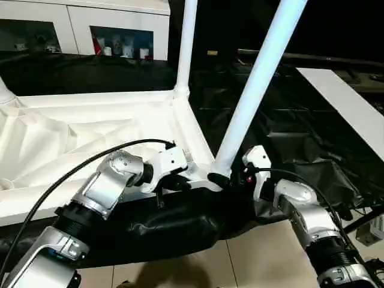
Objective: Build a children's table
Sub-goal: Rotate leg to tighten
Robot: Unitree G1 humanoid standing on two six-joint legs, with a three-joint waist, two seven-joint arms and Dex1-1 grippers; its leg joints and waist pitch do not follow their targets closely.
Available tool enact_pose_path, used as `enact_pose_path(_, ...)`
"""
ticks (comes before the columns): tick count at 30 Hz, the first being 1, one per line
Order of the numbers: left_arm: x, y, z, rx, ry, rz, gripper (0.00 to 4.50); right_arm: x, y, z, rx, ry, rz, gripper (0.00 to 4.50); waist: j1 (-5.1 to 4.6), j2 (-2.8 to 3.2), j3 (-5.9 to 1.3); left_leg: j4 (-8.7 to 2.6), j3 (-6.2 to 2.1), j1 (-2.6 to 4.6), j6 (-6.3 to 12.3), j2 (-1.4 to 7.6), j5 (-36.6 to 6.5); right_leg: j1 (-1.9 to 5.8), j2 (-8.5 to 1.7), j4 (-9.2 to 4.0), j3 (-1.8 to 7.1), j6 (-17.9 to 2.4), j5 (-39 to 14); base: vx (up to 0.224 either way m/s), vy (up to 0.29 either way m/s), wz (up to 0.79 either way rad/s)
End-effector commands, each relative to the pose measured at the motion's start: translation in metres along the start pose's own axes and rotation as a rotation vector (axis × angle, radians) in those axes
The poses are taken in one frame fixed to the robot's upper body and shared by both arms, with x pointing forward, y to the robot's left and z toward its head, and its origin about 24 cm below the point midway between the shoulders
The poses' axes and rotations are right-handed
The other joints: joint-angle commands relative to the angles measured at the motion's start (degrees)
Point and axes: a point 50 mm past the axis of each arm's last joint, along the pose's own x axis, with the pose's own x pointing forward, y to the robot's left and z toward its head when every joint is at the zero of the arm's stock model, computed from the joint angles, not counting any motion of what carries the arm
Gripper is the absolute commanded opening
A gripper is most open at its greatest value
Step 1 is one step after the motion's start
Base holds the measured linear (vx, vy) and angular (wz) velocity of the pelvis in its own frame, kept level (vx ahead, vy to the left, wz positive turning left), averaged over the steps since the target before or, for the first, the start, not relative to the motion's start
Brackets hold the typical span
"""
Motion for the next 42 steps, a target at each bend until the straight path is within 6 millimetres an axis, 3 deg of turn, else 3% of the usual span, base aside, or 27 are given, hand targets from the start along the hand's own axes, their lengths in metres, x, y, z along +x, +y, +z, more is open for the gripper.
enact_pose_path(1,0.011,-0.007,0.003,-0.014,-0.051,-0.035,0.0,-0.003,-0.006,-0.003,0.015,0.005,-0.064,2.69,0.22,0.21,-3.65,-3.62,0.27,0.55,0.16,0.51,-13.4,2.42,-4.03,-4.57,2.45,-8.9,-17.5,0.0,0.0,0.0)
enact_pose_path(6,0.021,-0.001,0.004,-0.064,-0.05,0.066,0.0,0.002,-0.014,-0.013,0.068,0.01,-0.257,2.68,0.0,0.26,-3.34,-3.67,0.21,0.89,-0.82,0.41,-16.4,1.85,-4.18,-5.37,2.34,-7.5,-24.0,0.0,0.0,0.0)
enact_pose_path(8,0.034,0.007,0.013,-0.128,-0.057,0.177,0.0,0.007,-0.024,-0.018,0.147,0.022,-0.491,2.68,-0.4,0.41,-3.29,-3.78,-0.05,0.89,-1.68,0.31,-18.3,1.68,-4.16,-5.67,2.15,-6.2,-27.6,0.0,0.0,0.0)
enact_pose_path(10,0.041,0.011,0.017,-0.159,-0.055,0.229,0.0,0.009,-0.029,-0.019,0.183,0.028,-0.591,2.67,-0.74,0.31,-3.36,-3.6,-0.3,1.11,-2.27,0.22,-20.3,1.47,-4.18,-5.95,1.88,-5.2,-29.9,0.0,0.0,0.0)
enact_pose_path(12,0.046,0.014,0.022,-0.192,-0.055,0.274,0.0,0.013,-0.031,-0.019,0.222,0.028,-0.66,2.67,-0.99,0.32,-3.38,-3.64,-0.44,0.81,-2.22,0.11,-21.1,1.67,-4.14,-6.16,1.63,-4.0,-30.9,0.0,0.0,0.0)
enact_pose_path(13,0.049,0.016,0.024,-0.203,-0.057,0.302,0.0,0.016,-0.031,-0.018,0.232,0.029,-0.687,2.67,-0.97,0.28,-3.44,-3.45,-0.47,1.14,-1.95,0.0,-21.8,1.4,-4.14,-6.39,1.46,-3.6,-31.2,0.0,0.0,0.0)
enact_pose_path(17,0.057,0.022,0.031,-0.211,-0.056,0.379,0.0,0.027,-0.028,-0.015,0.208,0.05,-0.716,2.67,-0.86,-0.1,-3.54,-3.3,-0.29,0.91,-0.59,-0.31,-21.2,1.35,-4.24,-6.82,1.22,-2.5,-31.9,0.0,0.0,0.0)
enact_pose_path(20,0.061,0.023,0.032,-0.189,-0.044,0.383,0.0,0.035,-0.024,-0.012,0.186,0.035,-0.693,2.67,-0.76,-0.04,-3.54,-3.44,-0.3,0.77,-0.04,-0.2,-20.6,1.27,-4.34,-6.57,1.36,-2.8,-29.9,0.0,0.0,0.0)
enact_pose_path(22,0.061,0.023,0.032,-0.169,-0.033,0.368,0.0,0.035,-0.023,-0.01,0.195,0.003,-0.663,3.23,-0.73,-0.09,-3.51,-3.52,-0.29,0.69,0.32,-0.18,-20.7,1.28,-4.3,-6.54,1.38,-3.1,-29.2,0.0,0.0,0.0)
enact_pose_path(25,0.06,0.02,0.029,-0.159,-0.027,0.332,0.0,0.032,-0.023,-0.003,0.205,-0.062,-0.602,3.43,-0.63,-0.07,-3.43,-3.63,-0.32,0.42,0.97,-0.13,-20.7,1.55,-4.41,-6.46,1.41,-3.4,-28.8,0.0,0.0,0.0)
enact_pose_path(30,0.053,0.008,0.025,-0.122,-0.032,0.152,0.0,0.015,-0.027,0.003,0.098,-0.054,-0.431,3.87,-0.54,-0.3,-3.63,-3.71,-0.36,-0.05,1.53,0.01,-18.3,2.15,-4.49,-6.05,1.48,-4.2,-26.4,0.0,0.0,0.0)
enact_pose_path(31,0.051,0.006,0.024,-0.115,-0.031,0.126,0.0,0.012,-0.026,0.003,0.075,-0.041,-0.394,4.01,-0.44,-0.26,-3.49,-3.71,-0.15,0.01,1.8,0.19,-17.2,1.88,-4.48,-5.9,1.78,-4.9,-24.5,0.0,0.0,0.0)
enact_pose_path(32,0.049,0.003,0.024,-0.095,-0.032,0.097,0.0,0.008,-0.025,0.003,0.054,-0.031,-0.355,4.01,-0.38,-0.22,-3.58,-3.63,-0.06,0.28,1.9,0.22,-17.3,1.78,-4.35,-5.77,1.78,-5.4,-23.6,0.0,0.0,0.0)
enact_pose_path(38,0.023,-0.017,0.017,0.024,-0.027,-0.173,0.0,-0.015,-0.015,0.002,-0.037,0.02,-0.103,4.01,0.42,-0.13,-3.74,-3.6,0.41,0.25,3.33,0.6,-11.8,2.31,-4.14,-4.39,2.19,-9.8,-12.9,0.036,-0.01,0.03)
enact_pose_path(42,0.011,-0.019,0.013,0.022,-0.015,-0.221,0.0,-0.021,-0.004,0.0,-0.069,0.06,0.03,4.01,0.81,-0.05,-3.7,-3.72,0.42,0.34,2.74,0.7,-10.1,2.51,-3.95,-3.79,2.14,-10.7,-9.7,0.013,-0.004,0.01)
